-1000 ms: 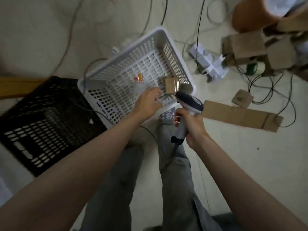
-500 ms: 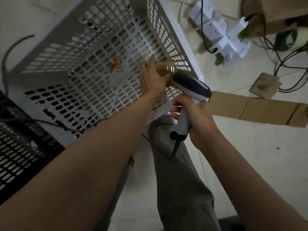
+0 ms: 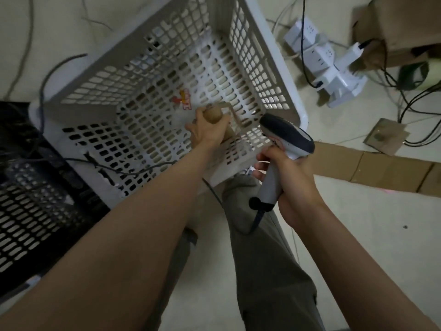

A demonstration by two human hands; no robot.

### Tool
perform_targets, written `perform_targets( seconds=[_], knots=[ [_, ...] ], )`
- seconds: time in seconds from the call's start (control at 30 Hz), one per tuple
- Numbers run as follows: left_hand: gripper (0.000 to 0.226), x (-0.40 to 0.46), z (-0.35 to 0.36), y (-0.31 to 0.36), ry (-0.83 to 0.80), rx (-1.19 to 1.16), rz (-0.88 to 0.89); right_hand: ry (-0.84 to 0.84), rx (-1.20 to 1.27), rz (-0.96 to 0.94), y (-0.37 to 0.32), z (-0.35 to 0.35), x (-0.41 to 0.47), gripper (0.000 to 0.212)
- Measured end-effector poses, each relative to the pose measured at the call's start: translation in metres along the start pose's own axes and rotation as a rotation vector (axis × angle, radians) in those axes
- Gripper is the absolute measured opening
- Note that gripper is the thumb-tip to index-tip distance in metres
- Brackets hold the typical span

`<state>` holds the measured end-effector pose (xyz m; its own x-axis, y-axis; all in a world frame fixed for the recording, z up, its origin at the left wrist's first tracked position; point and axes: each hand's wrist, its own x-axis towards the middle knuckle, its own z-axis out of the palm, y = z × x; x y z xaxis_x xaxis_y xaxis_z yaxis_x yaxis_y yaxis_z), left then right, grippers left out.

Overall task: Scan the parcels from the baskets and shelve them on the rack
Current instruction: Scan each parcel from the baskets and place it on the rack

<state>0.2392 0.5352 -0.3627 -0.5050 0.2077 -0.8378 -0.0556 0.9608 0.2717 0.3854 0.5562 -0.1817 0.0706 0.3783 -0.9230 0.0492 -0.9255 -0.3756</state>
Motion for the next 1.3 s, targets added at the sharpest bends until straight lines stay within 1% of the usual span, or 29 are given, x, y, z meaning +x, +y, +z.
perform_targets(
  seconds=[0.07, 0.2, 0.27, 0.33, 0.4, 0.5, 0.6, 0.67, 0.73, 0.8, 0.93, 1.03, 1.13, 1.23, 1.3],
  knots=[
    [0.065, -0.016, -0.030, -0.009, -0.034, -0.061, 0.027, -0.028, -0.003, -0.023, -0.002, 0.005, -0.016, 0.008],
    [0.063, -0.078, -0.107, -0.017, -0.064, -0.138, 0.101, -0.083, -0.030, -0.078, -0.012, 0.019, -0.069, 0.008],
    [0.055, -0.122, -0.154, -0.019, -0.036, -0.179, 0.146, -0.100, -0.032, -0.108, -0.019, 0.032, -0.108, 0.011],
    [0.046, -0.169, -0.203, -0.020, 0.016, -0.172, 0.201, -0.131, -0.039, -0.135, -0.027, 0.048, -0.155, 0.013],
    [0.045, -0.212, -0.256, -0.023, 0.078, -0.185, 0.243, -0.194, -0.083, -0.164, -0.033, 0.065, -0.206, 0.011],
    [0.049, -0.269, -0.333, -0.029, 0.098, -0.300, 0.301, -0.336, -0.184, -0.217, -0.042, 0.088, -0.283, 0.005],
    [0.041, -0.324, -0.405, -0.043, 0.087, -0.406, 0.365, -0.445, -0.316, -0.273, -0.049, 0.110, -0.359, 0.003],
    [0.040, -0.360, -0.451, -0.057, 0.084, -0.460, 0.410, -0.526, -0.455, -0.314, -0.051, 0.124, -0.407, 0.003],
    [0.040, -0.392, -0.493, -0.072, 0.100, -0.508, 0.441, -0.600, -0.598, -0.354, -0.053, 0.137, -0.451, 0.004],
    [0.037, -0.419, -0.532, -0.089, 0.133, -0.535, 0.469, -0.665, -0.689, -0.382, -0.052, 0.151, -0.492, 0.005],
    [0.037, -0.458, -0.594, -0.121, 0.201, -0.558, 0.528, -0.741, -0.789, -0.455, -0.044, 0.182, -0.556, 0.009],
    [0.041, -0.482, -0.628, -0.141, 0.265, -0.627, 0.563, -0.819, -0.823, -0.504, -0.039, 0.207, -0.595, 0.010],
    [0.036, -0.501, -0.658, -0.161, 0.333, -0.628, 0.591, -0.891, -0.838, -0.515, -0.033, 0.228, -0.629, 0.014],
    [0.035, -0.516, -0.686, -0.178, 0.369, -0.663, 0.616, -0.950, -0.882, -0.542, -0.032, 0.248, -0.658, 0.009],
    [0.034, -0.526, -0.702, -0.189, 0.441, -0.684, 0.629, -1.004, -0.915, -0.561, -0.034, 0.260, -0.673, 0.003]
  ],
)
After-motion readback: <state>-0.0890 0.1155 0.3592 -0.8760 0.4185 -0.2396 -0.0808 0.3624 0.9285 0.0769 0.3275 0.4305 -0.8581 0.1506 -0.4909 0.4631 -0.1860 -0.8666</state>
